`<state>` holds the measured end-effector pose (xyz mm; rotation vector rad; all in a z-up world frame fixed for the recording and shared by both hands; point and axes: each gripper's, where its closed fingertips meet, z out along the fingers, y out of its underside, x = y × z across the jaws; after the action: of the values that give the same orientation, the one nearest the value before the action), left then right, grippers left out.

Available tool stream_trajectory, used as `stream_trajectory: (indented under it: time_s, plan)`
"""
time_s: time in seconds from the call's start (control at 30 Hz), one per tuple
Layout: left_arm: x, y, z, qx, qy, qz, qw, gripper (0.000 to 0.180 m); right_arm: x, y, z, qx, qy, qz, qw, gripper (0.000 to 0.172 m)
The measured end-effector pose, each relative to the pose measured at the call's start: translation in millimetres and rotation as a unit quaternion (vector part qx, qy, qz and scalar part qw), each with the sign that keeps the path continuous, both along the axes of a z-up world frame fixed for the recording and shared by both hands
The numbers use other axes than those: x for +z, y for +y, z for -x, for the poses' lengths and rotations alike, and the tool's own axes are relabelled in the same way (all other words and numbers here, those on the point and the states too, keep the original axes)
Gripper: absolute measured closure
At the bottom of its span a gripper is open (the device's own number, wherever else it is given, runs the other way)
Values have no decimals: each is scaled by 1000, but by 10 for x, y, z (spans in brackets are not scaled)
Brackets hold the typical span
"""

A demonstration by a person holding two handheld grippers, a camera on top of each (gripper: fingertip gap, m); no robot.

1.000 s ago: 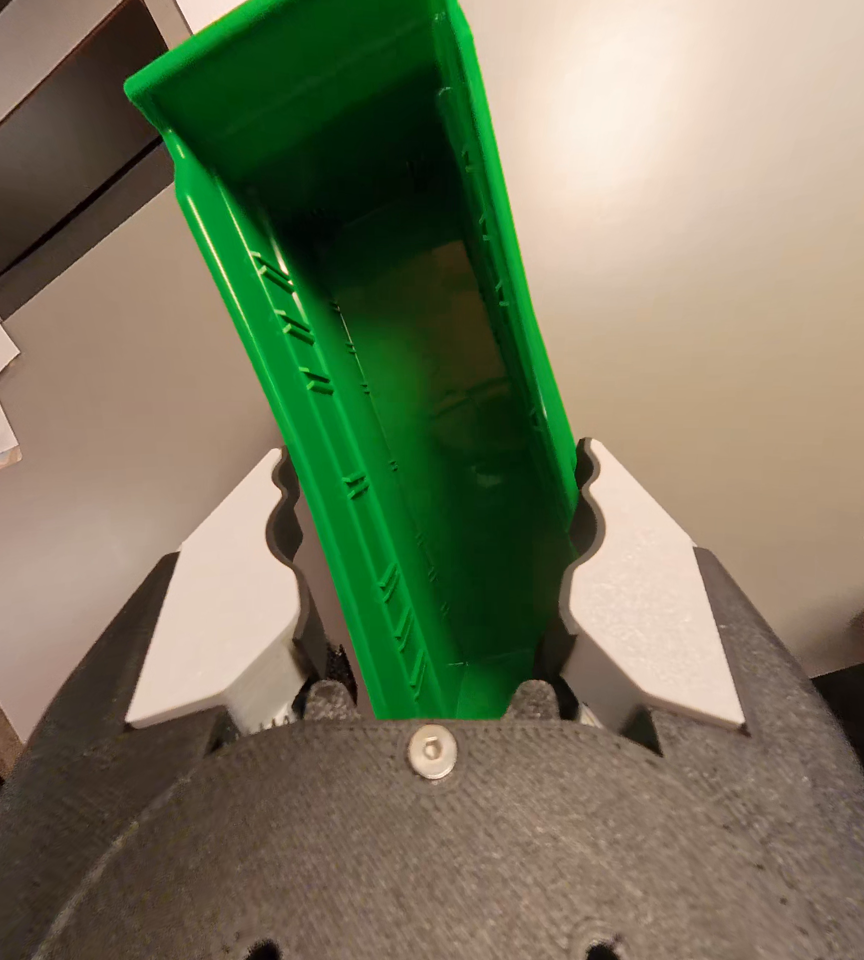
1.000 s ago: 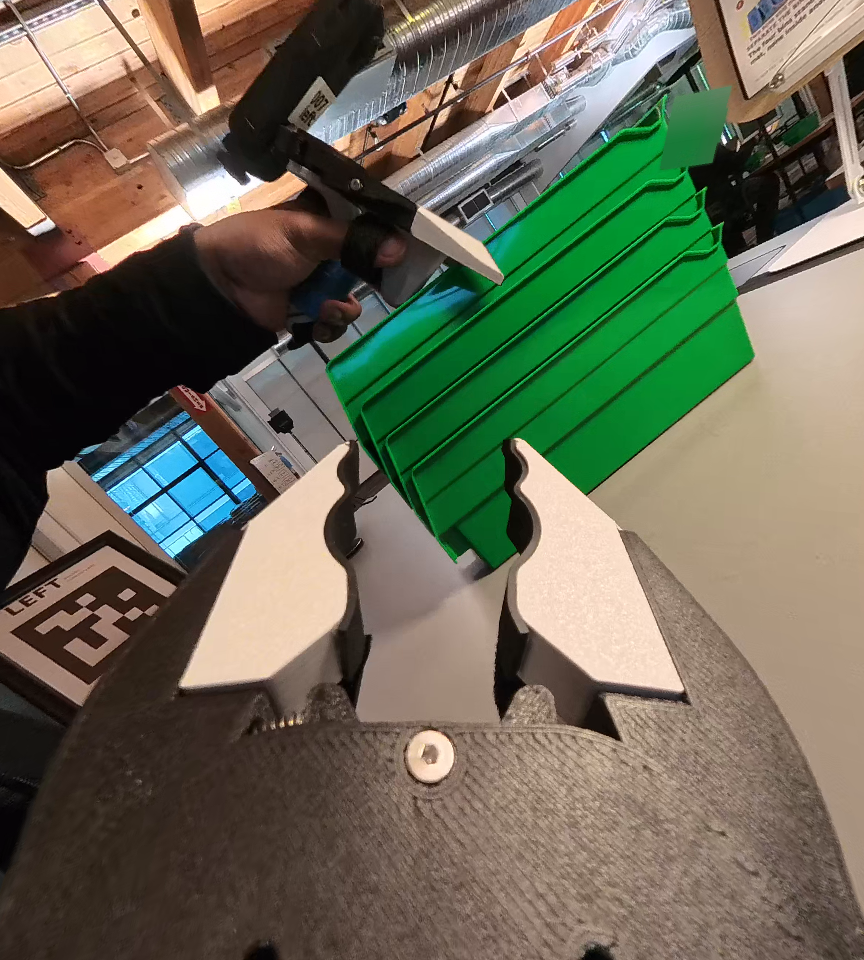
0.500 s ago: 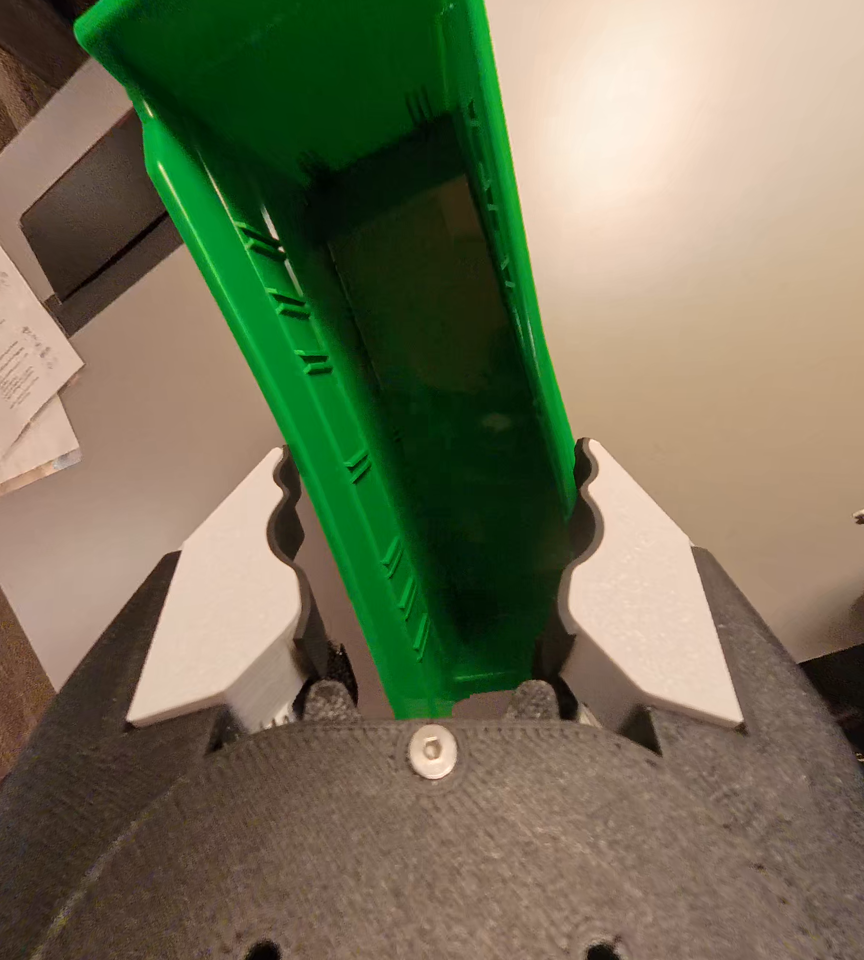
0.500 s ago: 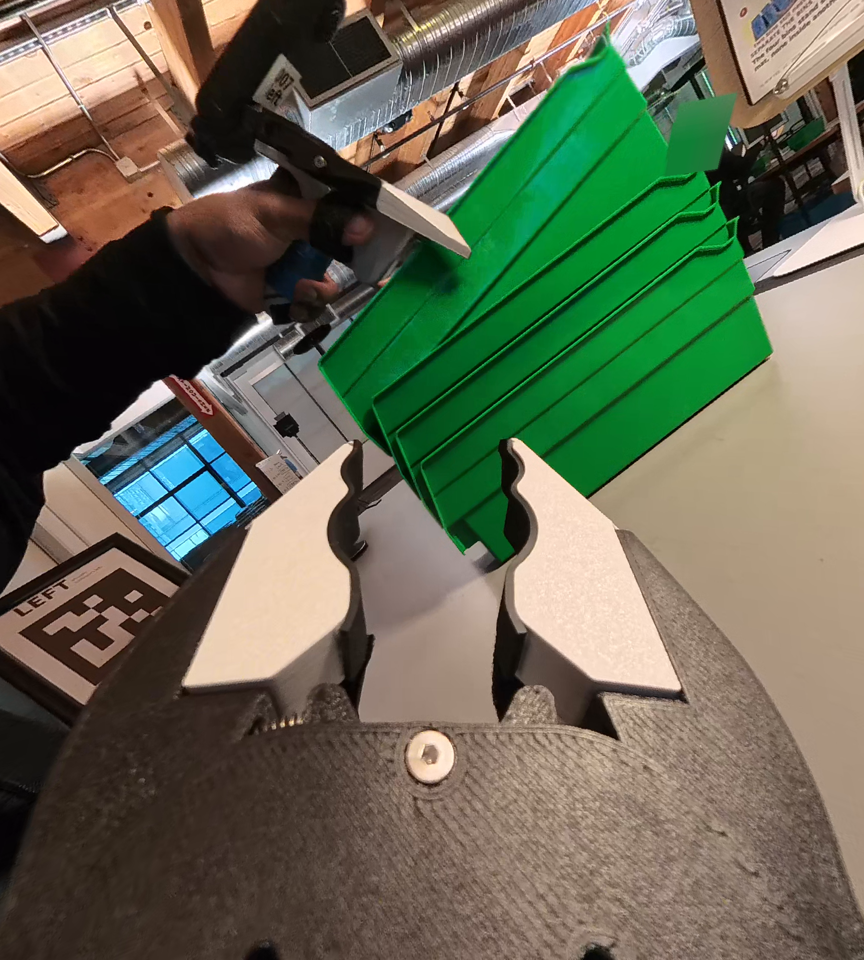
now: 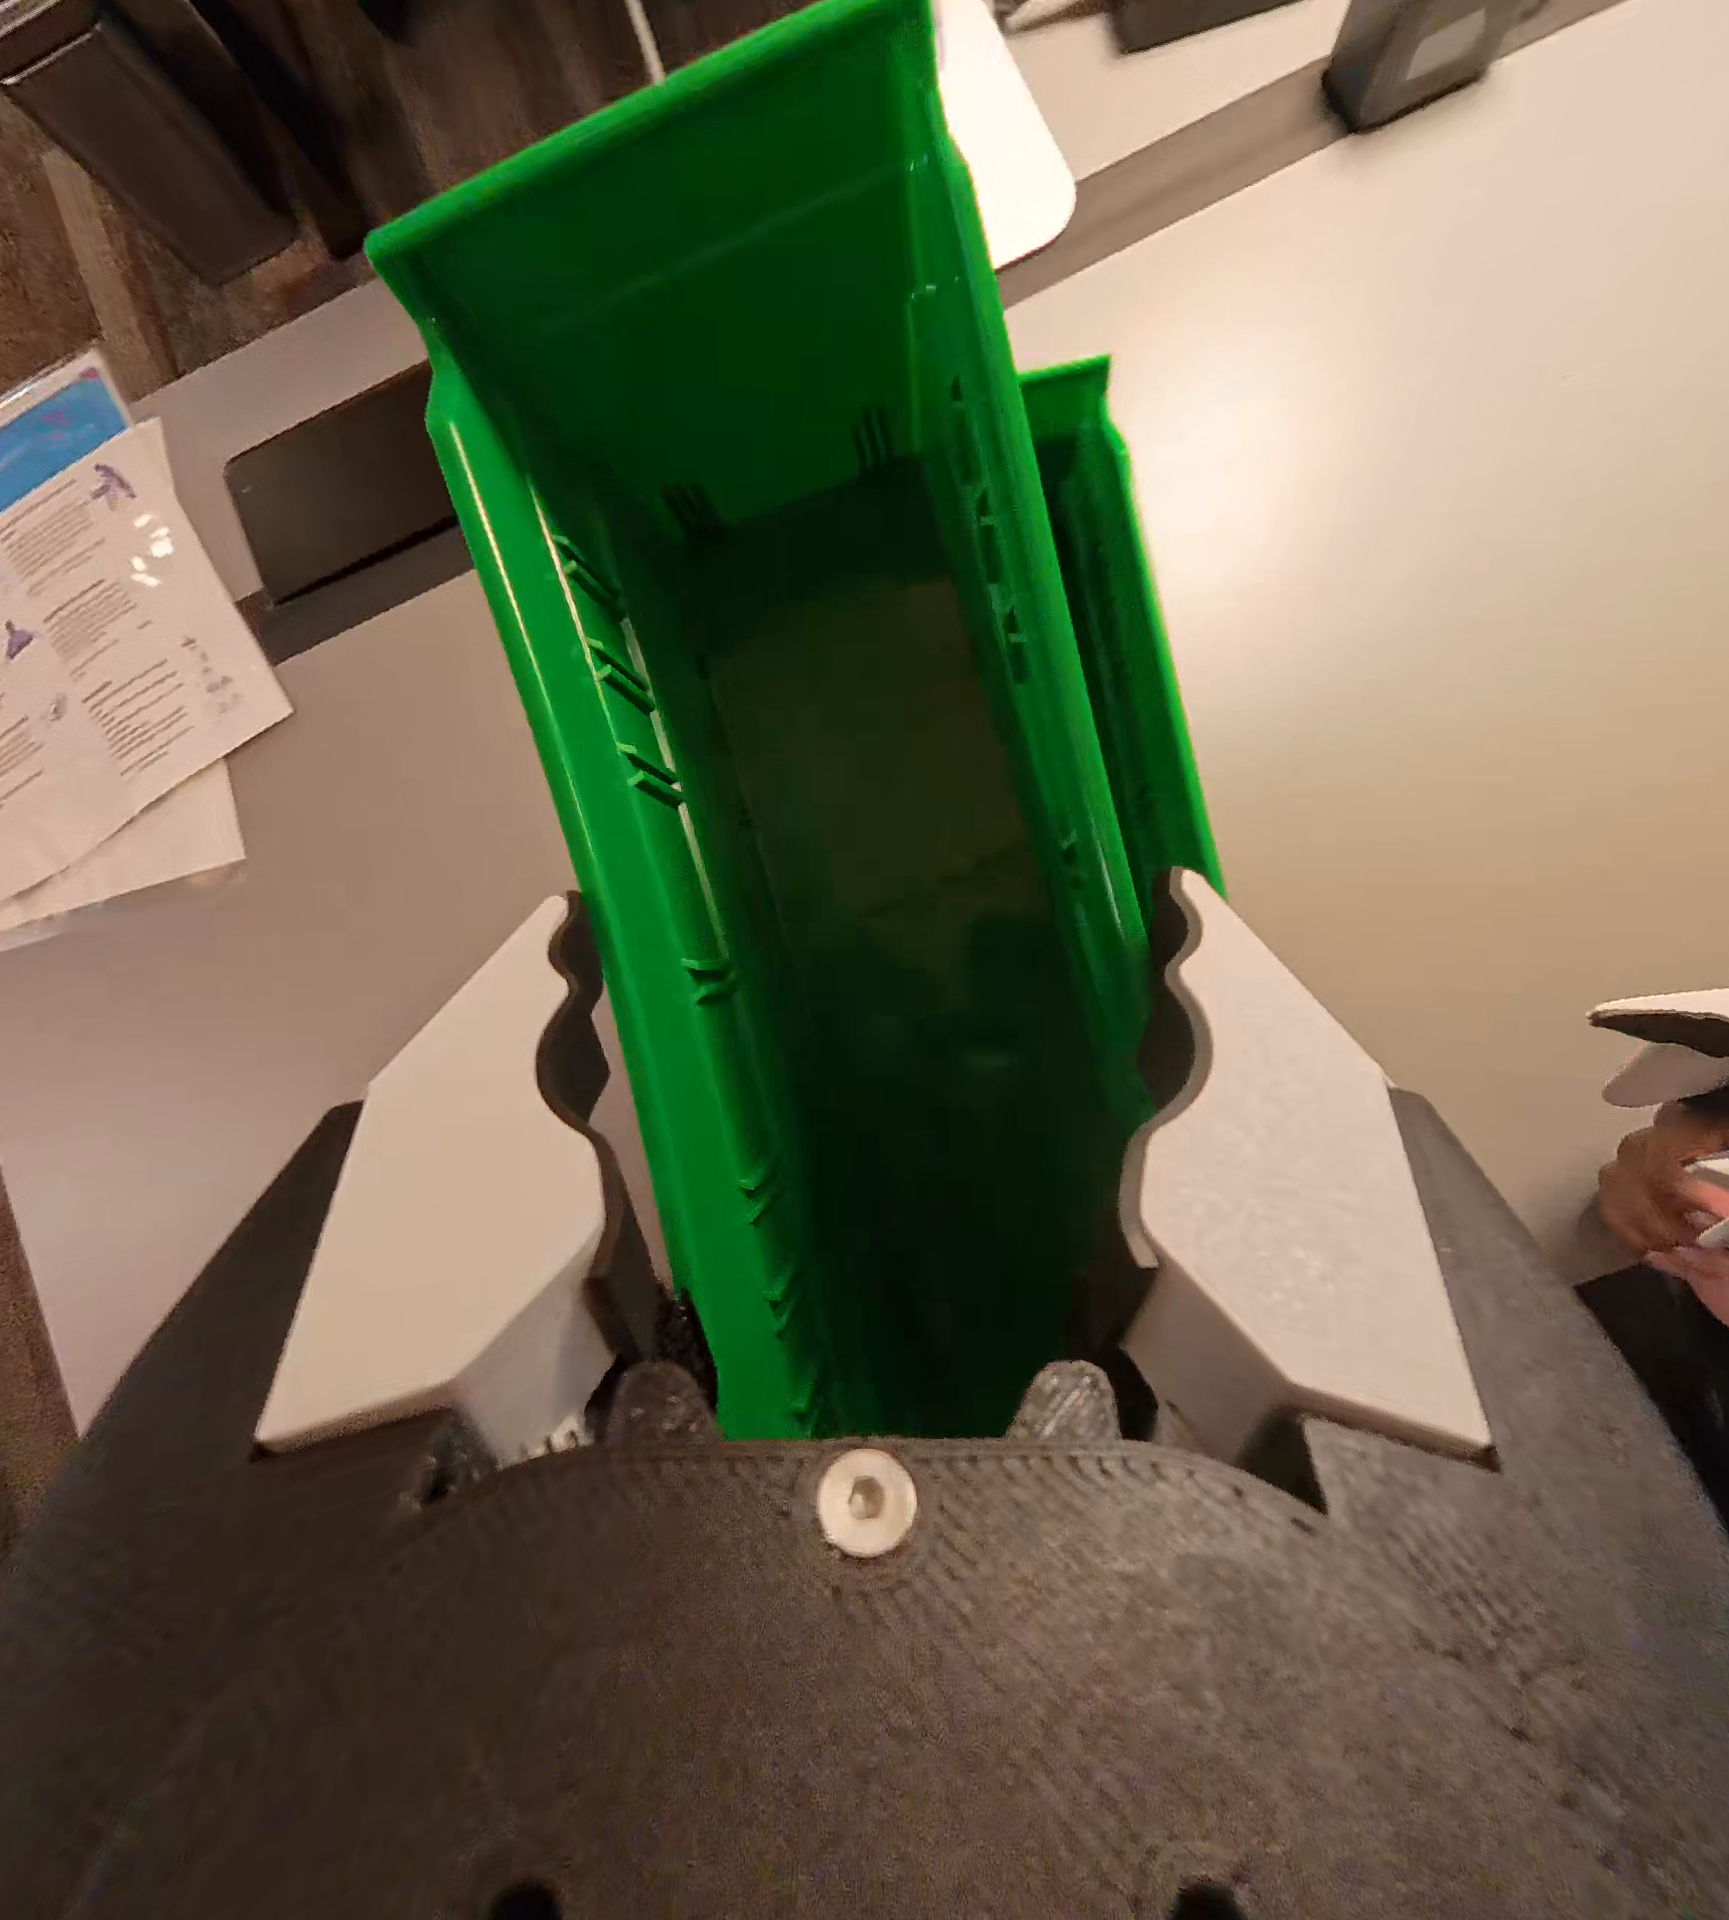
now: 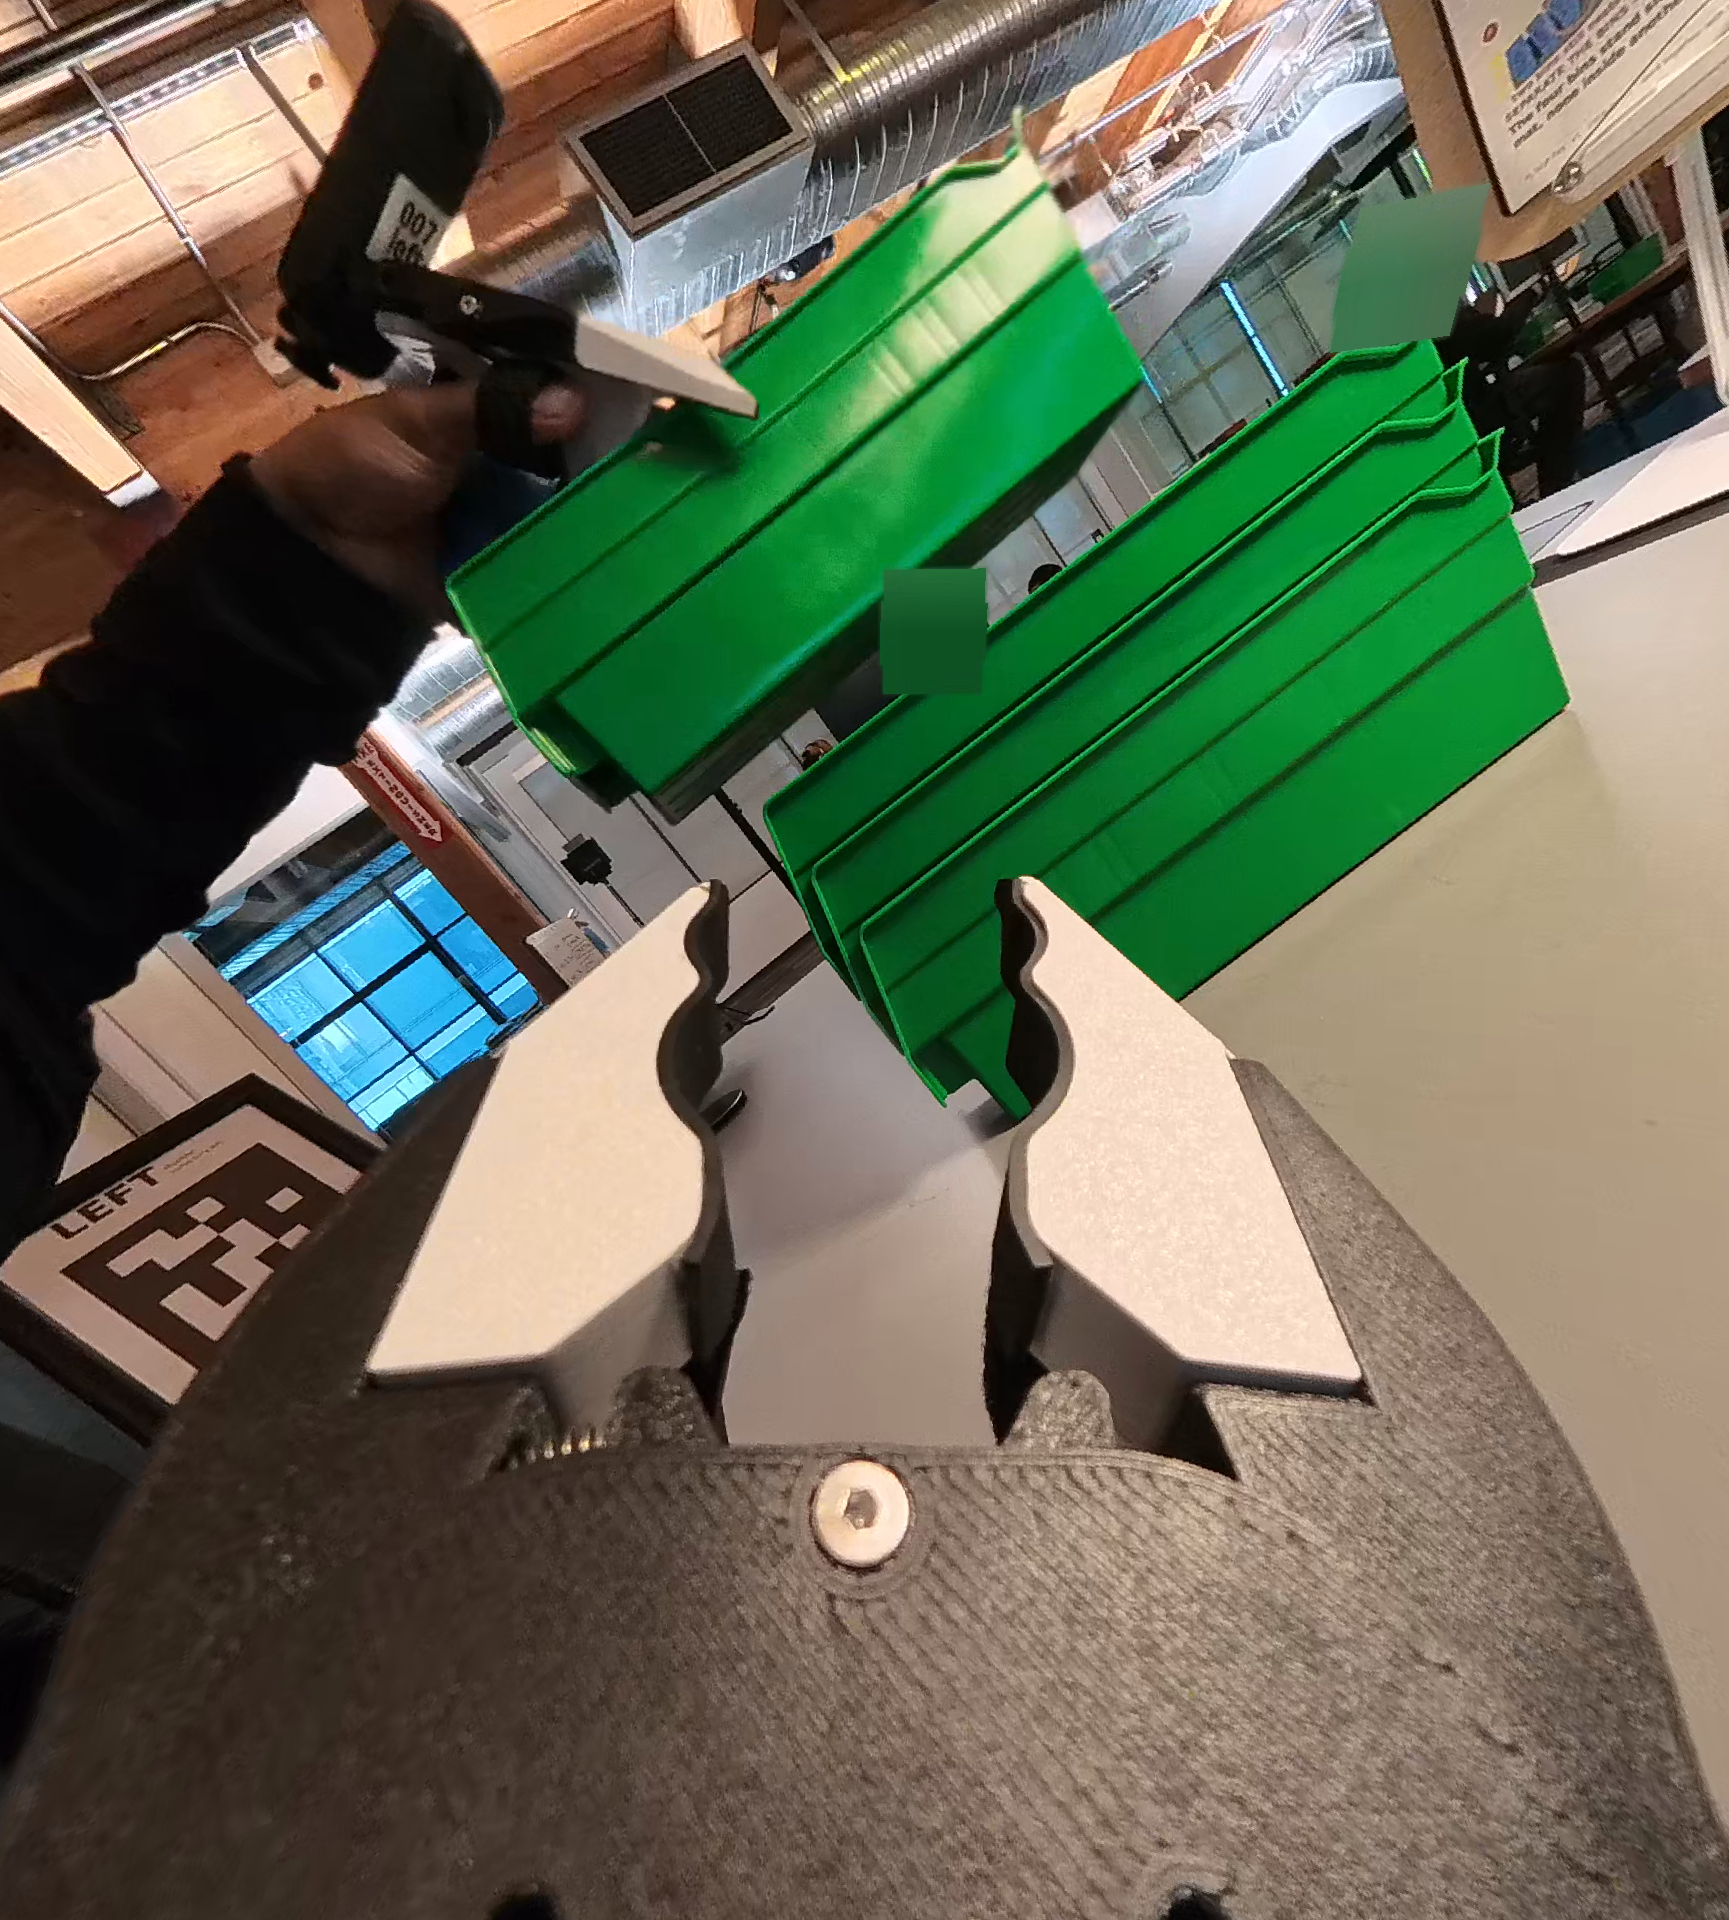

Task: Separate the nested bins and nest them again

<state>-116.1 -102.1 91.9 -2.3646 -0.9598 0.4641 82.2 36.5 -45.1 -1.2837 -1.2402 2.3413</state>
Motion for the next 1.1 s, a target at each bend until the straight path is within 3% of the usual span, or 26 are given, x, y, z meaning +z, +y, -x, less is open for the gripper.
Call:
stream_trajectory:
  time_s: [0.1, 0.2, 0.37, 0.57, 0.83, 0.87, 1.0, 1.1]
  plan:
    - [54, -320, 87, 27, 10, -3, 1000, 75, -6, -10, 4, 1, -2, -3, 1000, 119]
    - [-77, -639, 196, 56, 6, -3, 998, 75, -10, -18, 7, 2, -3, -5, 1000, 119]
    - [-636, -1063, 394, 94, -21, 9, 995, 75, -14, -25, 7, 1, -4, -7, 1000, 119]
    - [-1362, -1337, 538, 108, -51, 40, 992, 74, -23, -34, 13, 2, -6, -10, 1000, 119]
    - [-1889, -1480, 521, 112, -60, 77, 989, 65, -32, -42, 18, 5, -9, -10, 1000, 119]
    - [-1927, -1479, 513, 110, -58, 78, 989, 57, -29, -42, 16, 5, -9, -9, 1000, 119]
    - [-1869, -1520, 531, 121, -32, 92, 988, 57, -20, -36, 9, 7, -7, -5, 1000, 120]
    - [-1593, -1483, 569, 129, 13, 93, 987, 48, -20, -36, 8, 8, -7, -4, 1000, 120]
